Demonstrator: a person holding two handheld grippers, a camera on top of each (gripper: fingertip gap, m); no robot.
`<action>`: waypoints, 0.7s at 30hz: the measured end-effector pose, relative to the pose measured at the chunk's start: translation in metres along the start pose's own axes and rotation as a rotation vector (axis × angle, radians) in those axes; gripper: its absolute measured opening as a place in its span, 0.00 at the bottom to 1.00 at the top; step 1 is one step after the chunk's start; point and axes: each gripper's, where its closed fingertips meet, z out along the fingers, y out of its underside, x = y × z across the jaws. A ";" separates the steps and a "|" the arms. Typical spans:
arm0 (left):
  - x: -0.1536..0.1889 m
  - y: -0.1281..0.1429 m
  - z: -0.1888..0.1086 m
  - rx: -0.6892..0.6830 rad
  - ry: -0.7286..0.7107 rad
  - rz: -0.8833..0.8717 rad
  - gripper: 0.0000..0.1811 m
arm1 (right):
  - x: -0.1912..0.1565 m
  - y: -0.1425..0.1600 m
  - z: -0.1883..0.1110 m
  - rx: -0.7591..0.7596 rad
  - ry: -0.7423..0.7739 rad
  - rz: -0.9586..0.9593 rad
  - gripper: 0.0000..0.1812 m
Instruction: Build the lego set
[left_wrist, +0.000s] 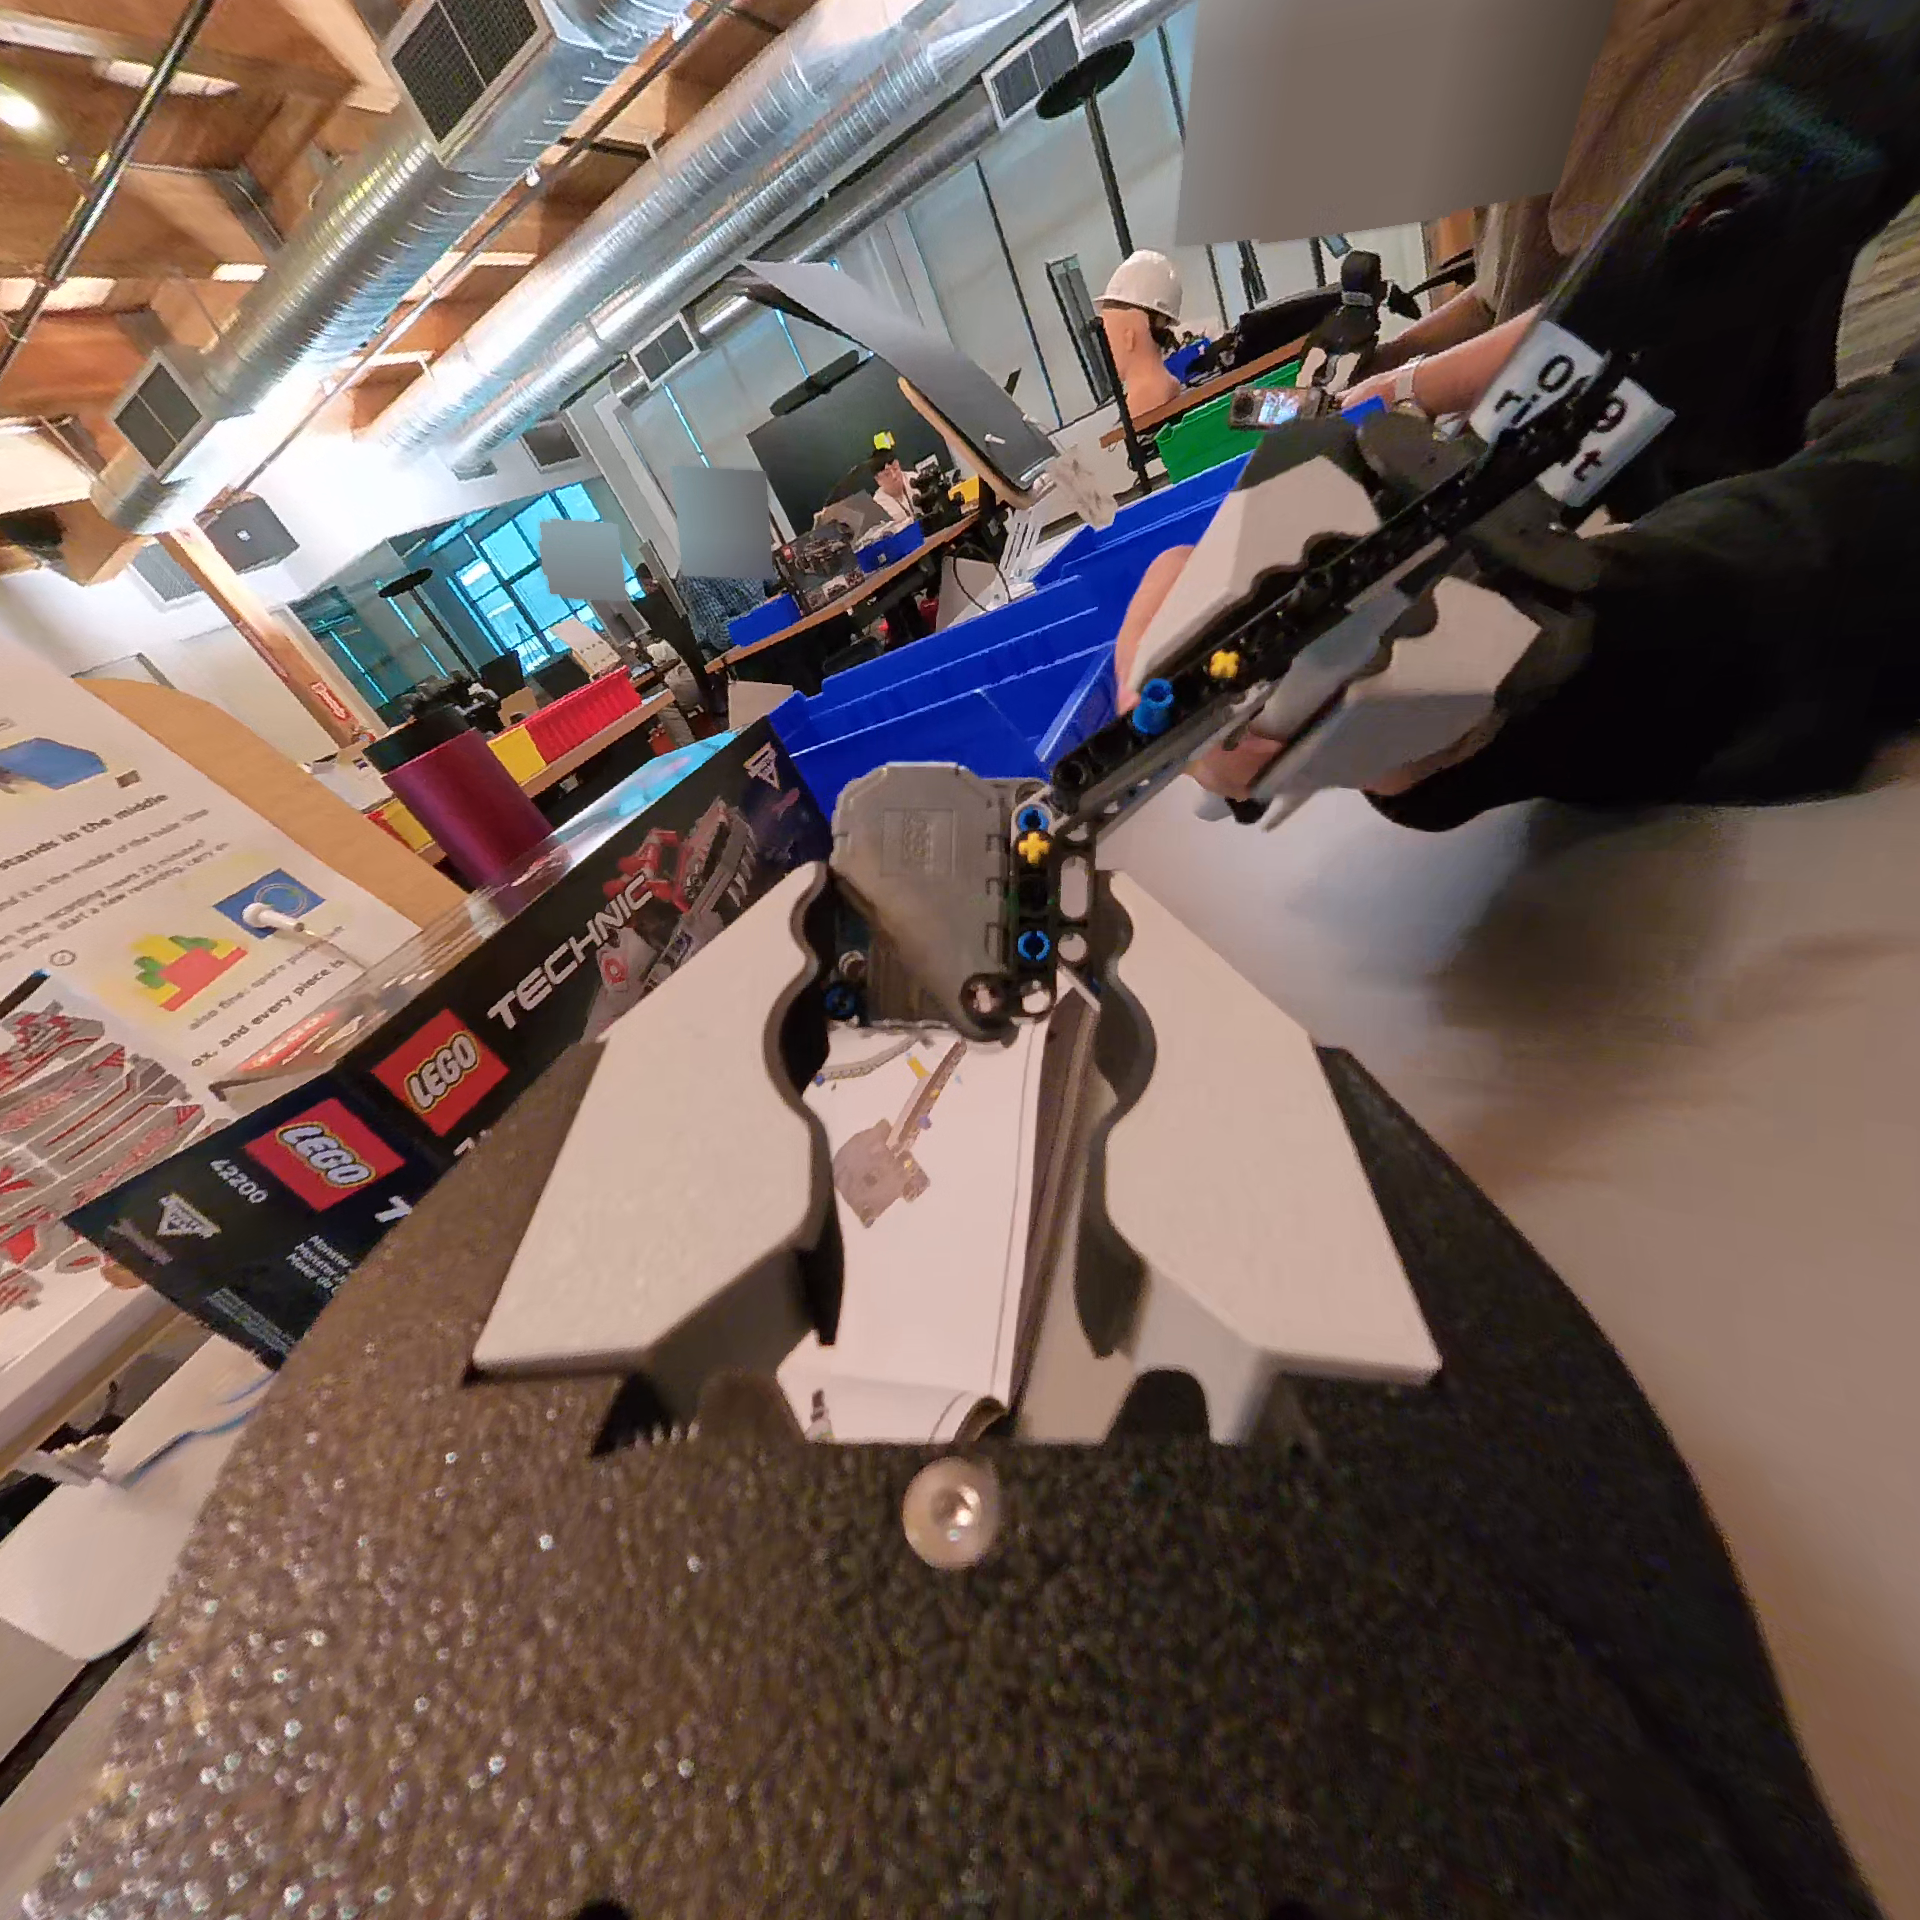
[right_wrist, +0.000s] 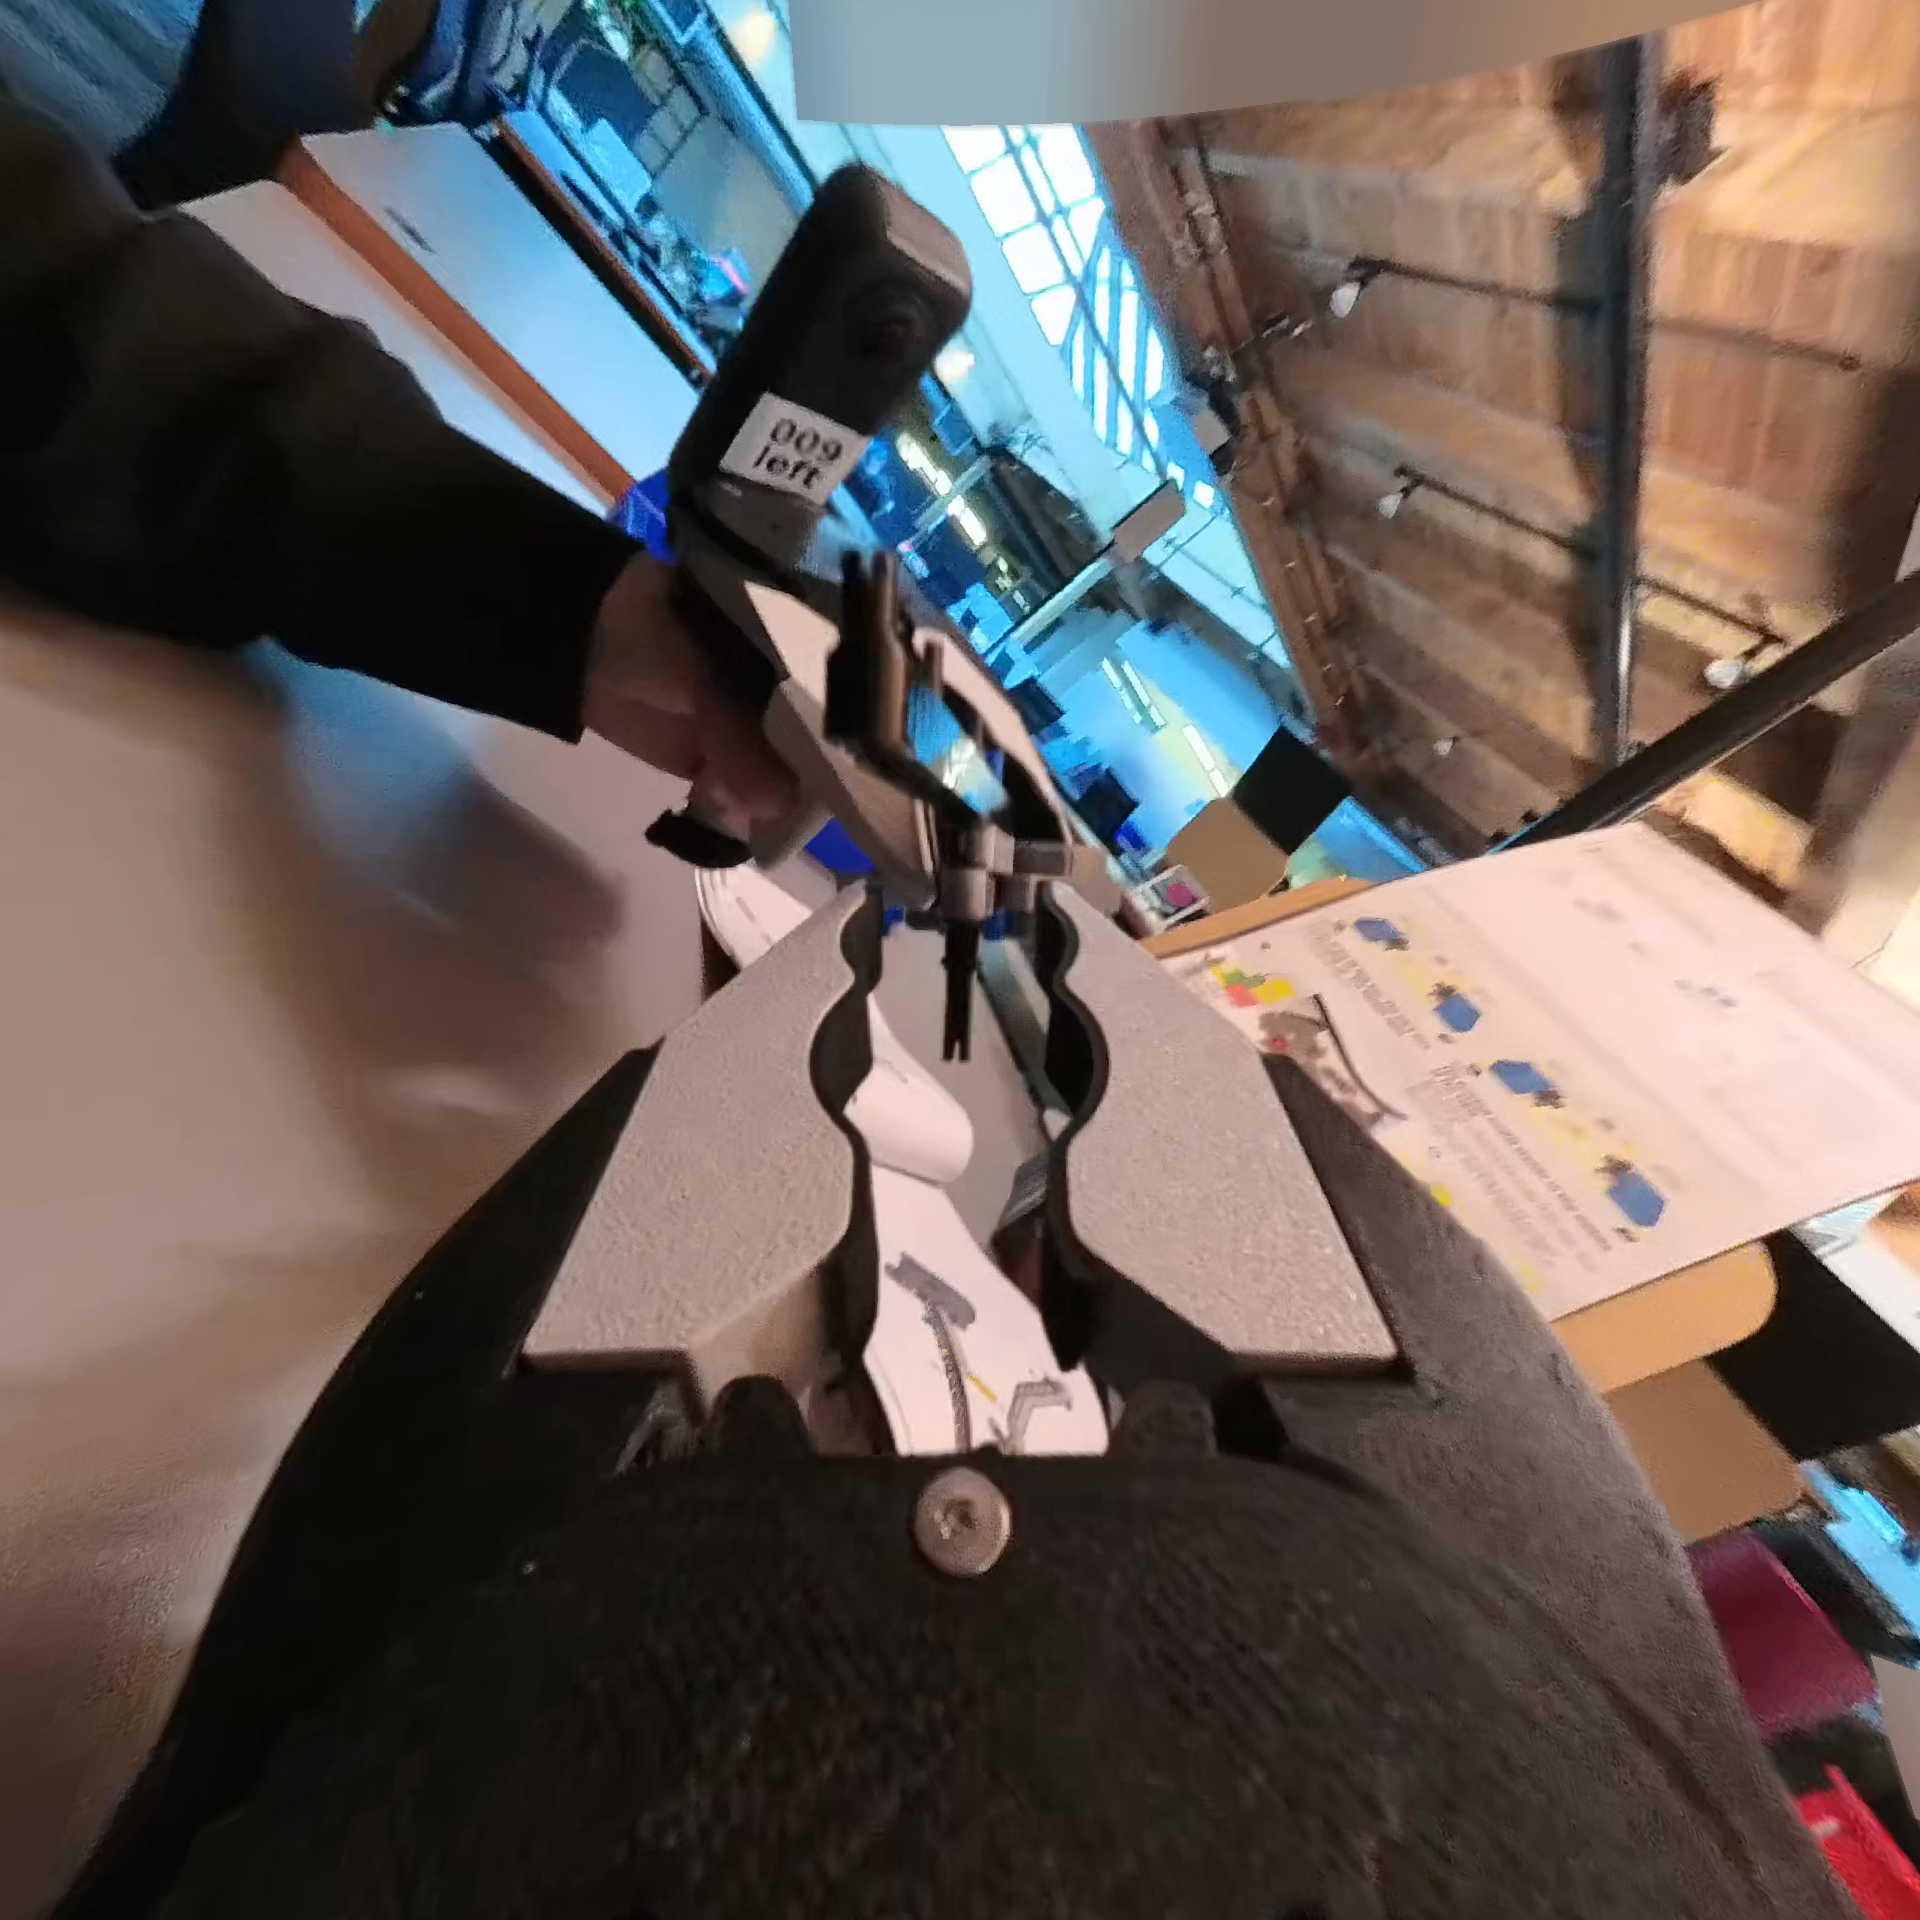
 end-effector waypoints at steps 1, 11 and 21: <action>0.001 0.000 0.001 -0.002 0.004 0.000 0.26 | 0.002 -0.005 -0.001 0.020 0.019 -0.012 0.11; -0.005 0.008 0.005 -0.018 -0.032 -0.055 0.26 | 0.009 0.007 0.000 -0.044 0.075 -0.056 0.06; -0.007 0.027 0.011 -0.110 -0.037 -0.181 0.26 | 0.008 0.026 0.002 -0.082 0.055 0.090 0.03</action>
